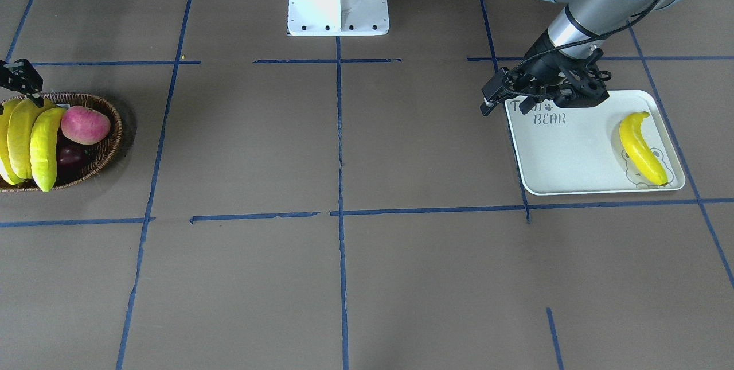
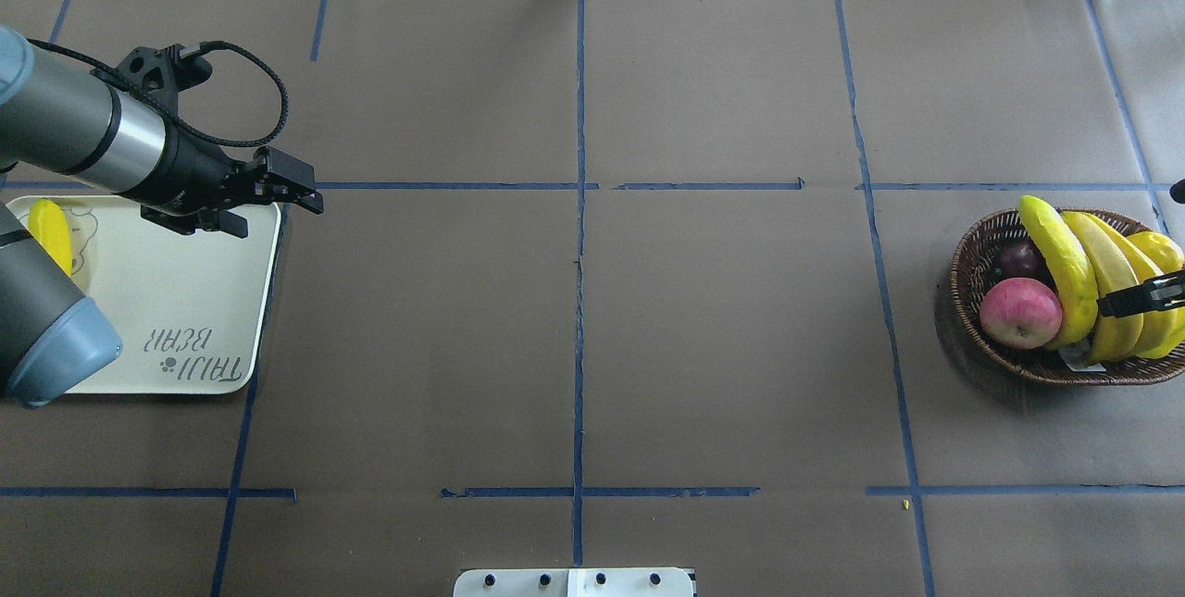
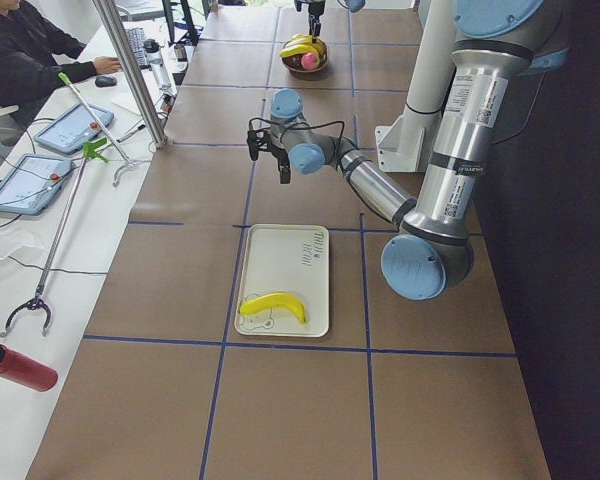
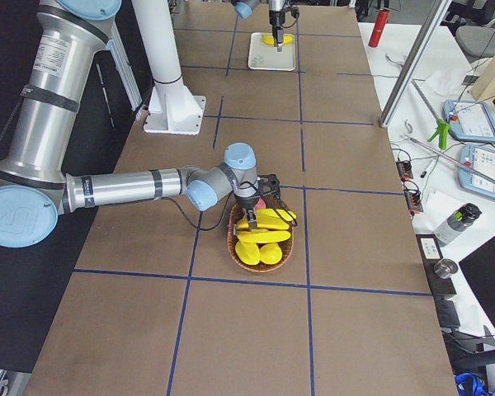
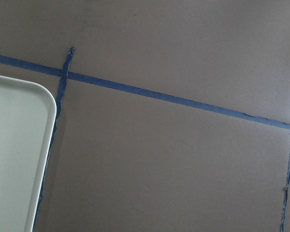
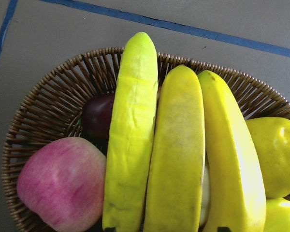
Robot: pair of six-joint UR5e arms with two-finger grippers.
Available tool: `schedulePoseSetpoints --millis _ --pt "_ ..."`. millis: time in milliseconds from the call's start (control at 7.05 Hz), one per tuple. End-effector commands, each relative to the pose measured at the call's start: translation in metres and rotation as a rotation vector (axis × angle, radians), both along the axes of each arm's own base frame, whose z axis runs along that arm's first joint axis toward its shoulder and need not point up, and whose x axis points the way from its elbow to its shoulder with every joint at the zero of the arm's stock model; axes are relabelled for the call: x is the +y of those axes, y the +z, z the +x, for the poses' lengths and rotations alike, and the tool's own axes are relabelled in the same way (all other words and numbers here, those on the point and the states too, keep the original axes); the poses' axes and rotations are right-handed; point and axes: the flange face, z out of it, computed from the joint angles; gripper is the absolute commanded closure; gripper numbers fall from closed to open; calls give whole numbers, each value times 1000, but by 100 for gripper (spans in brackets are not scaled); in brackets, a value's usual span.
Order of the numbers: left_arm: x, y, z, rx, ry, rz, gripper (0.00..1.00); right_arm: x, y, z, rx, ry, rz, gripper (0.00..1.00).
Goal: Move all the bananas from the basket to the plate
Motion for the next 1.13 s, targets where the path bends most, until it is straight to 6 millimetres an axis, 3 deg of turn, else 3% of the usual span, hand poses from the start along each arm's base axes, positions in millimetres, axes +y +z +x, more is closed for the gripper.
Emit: schedulePoseSetpoints --millis 0,709,851,992 --pt "0 4 -3 -4 -5 -6 0 0 2 -4 3 -9 -4 24" --pt "0 2 -4 -2 -7 -5 0 1 7 -4 7 -10 -12 29" --pt "1 4 -5 -5 -10 -6 1 0 7 -4 8 -9 -12 47" --pt "1 6 -5 -7 -9 -10 1 1 8 -3 9 -16 -8 73"
